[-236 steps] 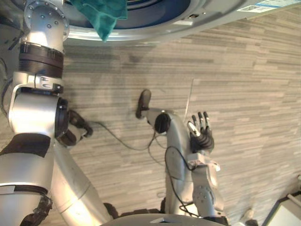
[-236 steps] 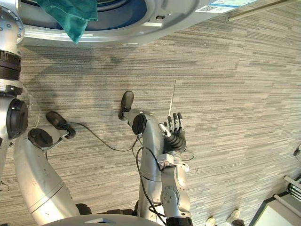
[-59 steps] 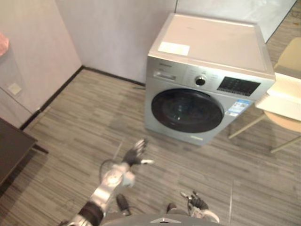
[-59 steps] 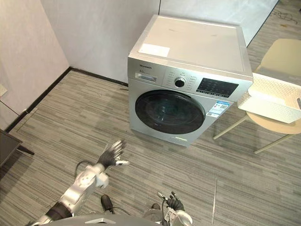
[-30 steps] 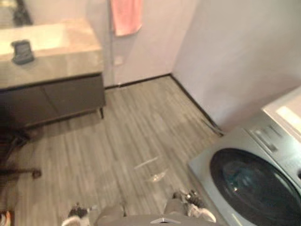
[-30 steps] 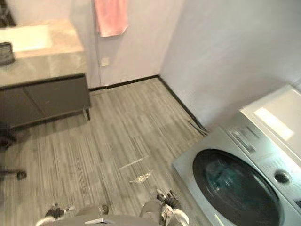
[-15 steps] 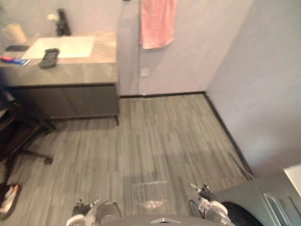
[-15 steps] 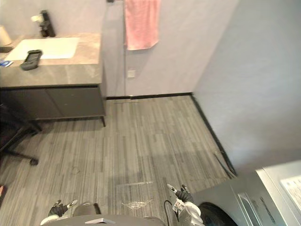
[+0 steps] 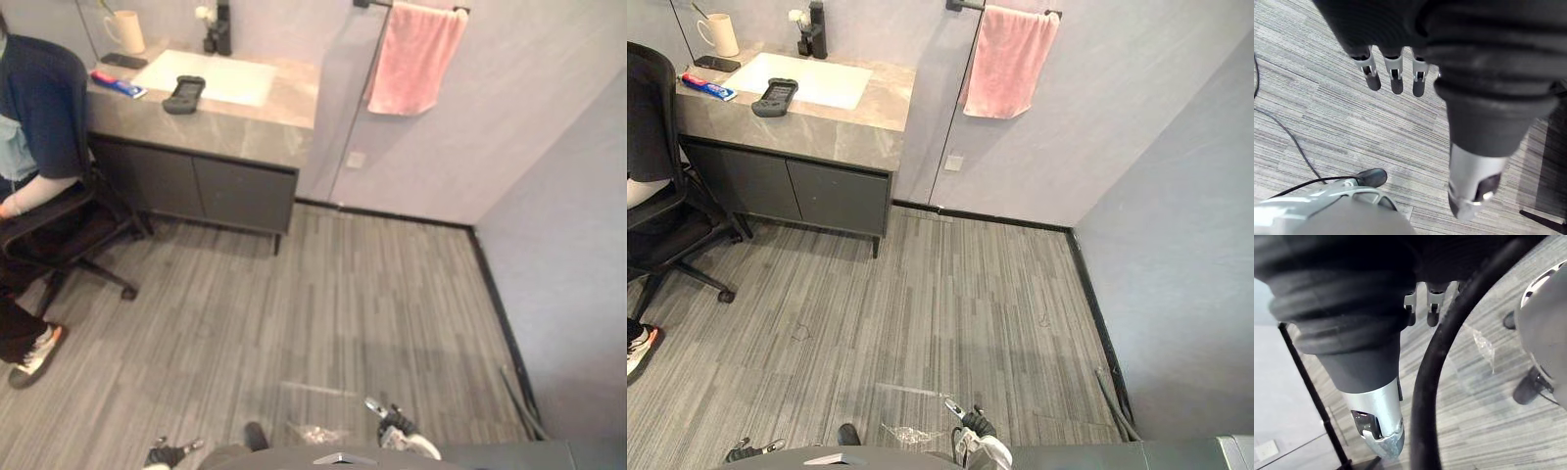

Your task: Pick up the laundry basket with both hands and put the clothes into the washing machine.

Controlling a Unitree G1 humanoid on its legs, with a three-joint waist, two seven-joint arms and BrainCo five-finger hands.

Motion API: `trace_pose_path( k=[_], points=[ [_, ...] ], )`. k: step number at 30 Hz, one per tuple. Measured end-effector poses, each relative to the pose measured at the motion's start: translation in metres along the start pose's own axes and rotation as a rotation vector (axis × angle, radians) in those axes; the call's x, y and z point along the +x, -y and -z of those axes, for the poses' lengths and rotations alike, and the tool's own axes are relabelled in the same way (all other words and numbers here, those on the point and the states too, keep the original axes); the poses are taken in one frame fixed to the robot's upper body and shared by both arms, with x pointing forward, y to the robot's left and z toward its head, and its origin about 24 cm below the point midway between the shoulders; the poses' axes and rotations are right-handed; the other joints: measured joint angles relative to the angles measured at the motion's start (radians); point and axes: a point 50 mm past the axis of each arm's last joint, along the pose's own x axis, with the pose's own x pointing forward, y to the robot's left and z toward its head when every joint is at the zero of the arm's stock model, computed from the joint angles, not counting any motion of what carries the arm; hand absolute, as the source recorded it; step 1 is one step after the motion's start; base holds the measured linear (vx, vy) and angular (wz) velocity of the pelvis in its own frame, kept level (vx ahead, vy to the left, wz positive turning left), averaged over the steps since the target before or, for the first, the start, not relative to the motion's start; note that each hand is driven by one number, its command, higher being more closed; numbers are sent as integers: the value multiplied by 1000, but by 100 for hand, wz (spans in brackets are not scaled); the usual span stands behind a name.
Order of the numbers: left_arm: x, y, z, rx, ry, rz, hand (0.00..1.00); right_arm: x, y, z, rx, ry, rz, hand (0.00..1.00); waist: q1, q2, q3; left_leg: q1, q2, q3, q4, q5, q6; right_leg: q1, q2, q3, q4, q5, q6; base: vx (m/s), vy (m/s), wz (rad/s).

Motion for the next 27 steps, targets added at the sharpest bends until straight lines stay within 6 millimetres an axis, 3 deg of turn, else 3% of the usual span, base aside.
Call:
trace_pose_path(
  k=[2, 4, 6, 8, 10, 12, 13, 14, 15, 16, 18, 19, 21, 22, 23, 25, 27],
  points=[
    [1, -3, -3, 48, 9, 4, 0, 0, -3, -1, -18, 4, -13, 0, -17, -4, 0, 0, 3, -18, 0, 2, -3, -71, -19, 29, 172, -12, 44, 11, -14, 27],
    [1, -4, -5, 67, 15, 6, 0, 0, -3, -1, -30, 1, -17, 0, -18, -5, 0, 3, 5, -20, 0, 3, -4, -87, -30, 28, 211, -25, 46, -10, -6, 17],
    [2, -1, -8, 71, 24, 11, 0, 1, -3, -4, -40, 5, -18, 0, -10, 0, 1, -5, 6, -19, 0, 3, -5, -114, -101, -14, 250, -79, 16, 3, 6, -3],
    [2, 0, -12, 64, 33, 14, 0, 2, -2, -6, -38, 9, -12, 0, -6, 7, 2, -18, 14, -20, 1, 7, -12, -132, -142, 1, 235, -85, 18, 29, 5, -4],
    [3, 2, -13, 71, 36, 18, 0, 2, -1, -7, -37, 10, -9, 0, -6, 9, 3, -29, 17, -23, 1, 10, -16, -132, -152, 26, 208, -87, 27, 35, -5, 3],
    [3, 5, -15, 75, 41, 28, 0, 2, 0, -7, -41, 7, -7, 0, 2, 15, 4, -46, 18, -23, 0, 4, -58, -85, -138, 100, 65, -68, 90, 7, -20, 8],
    [4, -4, -19, 70, 51, 5, 0, 1, -6, 2, -42, -17, -23, 0, -4, -40, -4, -57, 16, 34, 80, -64, -60, -62, -168, 104, -15, -63, 89, 43, -46, -16],
    [5, -12, -24, 50, 65, -18, 0, 3, -15, -1, -40, -10, -44, 0, 21, -40, 18, -113, 63, 1, 294, -103, 147, -52, -183, 112, -24, -61, 110, 104, -82, -47],
    [5, -17, -19, 30, 43, -41, 0, 4, -15, -2, -61, -15, -47, 0, 27, -36, 19, -114, 81, -17, 346, -173, 19, -40, -176, 125, -61, -59, 120, 78, -138, -62],
    [4, -22, -11, 24, 22, -56, 0, 5, -23, -4, -105, -21, -72, 0, 26, -38, 18, -103, 85, -17, 346, -171, -4, 3, -152, 131, -144, -34, 80, 34, -156, -39],
    [4, -19, -11, 18, 19, -51, 0, 4, -24, 3, -126, -44, -79, 0, 19, -35, 16, -110, 106, -17, 361, -175, -25, 37, -93, 126, -216, 5, 37, -32, -210, -4],
    [4, -15, -10, 9, 16, -43, 0, 4, -24, 3, -142, -48, -80, 0, 16, -25, 15, -138, 132, -21, 411, -191, -39, 49, -59, 116, -253, 42, 37, -26, -228, 3],
    [2, -3, -6, -15, 9, -21, 0, 6, -19, -4, -161, -33, -72, 0, 21, -1, 7, -171, 192, -23, 482, -211, -49, 56, -15, 113, -274, 64, 32, -12, -169, -16],
    [2, -1, -4, -37, 2, -21, 0, 6, -16, -7, -167, -27, -66, 0, 28, 31, 15, -177, 222, -24, 511, -213, -49, 57, 9, 118, -280, 64, 19, -42, -161, -31],
    [1, 0, -2, -42, 0, -21, 0, 6, -14, -11, -174, -17, -60, 0, 29, 36, 11, -180, 250, -29, 540, -211, -48, 63, 31, 125, -282, 58, 7, -47, -211, -24],
    [1, 1, -5, -41, 22, -17, 0, 7, -8, -15, -195, -9, -47, 0, 33, 61, 18, -219, 263, -115, 627, -184, -29, 63, 60, 146, -276, 47, -16, -19, -187, -26],
    [-1, 10, -6, -25, 42, 8, 0, 8, -3, -25, -232, 9, -38, 0, 55, 77, 23, -227, 238, -247, 643, -152, -64, 56, 73, 187, -272, 54, -24, -1, -134, -44]
  ],
)
